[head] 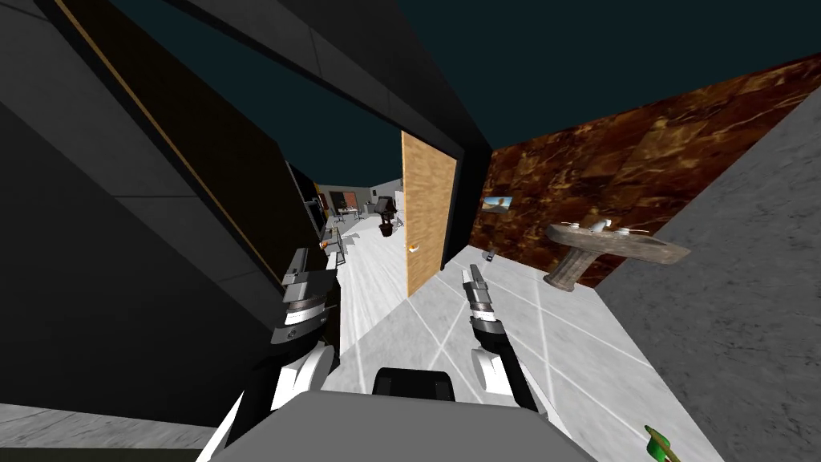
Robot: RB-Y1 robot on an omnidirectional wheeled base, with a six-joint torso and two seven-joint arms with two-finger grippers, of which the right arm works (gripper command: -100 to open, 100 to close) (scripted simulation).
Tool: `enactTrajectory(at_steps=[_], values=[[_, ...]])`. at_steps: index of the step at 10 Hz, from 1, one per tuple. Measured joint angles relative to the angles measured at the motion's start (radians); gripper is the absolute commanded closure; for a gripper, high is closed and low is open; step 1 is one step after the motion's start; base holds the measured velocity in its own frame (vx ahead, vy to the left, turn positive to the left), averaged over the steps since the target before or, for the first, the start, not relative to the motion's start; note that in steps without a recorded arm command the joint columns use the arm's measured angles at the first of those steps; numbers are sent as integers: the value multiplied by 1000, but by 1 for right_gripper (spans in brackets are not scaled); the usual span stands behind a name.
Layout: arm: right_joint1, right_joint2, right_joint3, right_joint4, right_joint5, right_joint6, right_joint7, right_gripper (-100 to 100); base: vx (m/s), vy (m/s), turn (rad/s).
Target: Push the door open
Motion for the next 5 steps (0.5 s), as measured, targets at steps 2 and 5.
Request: enactTrajectory(at_steps=[2, 5], values=[[-16, -4, 5, 39, -3, 0, -3, -100, 77, -54, 146], [-49, -7, 12, 131, -6, -21, -7, -100, 83, -56, 146]])
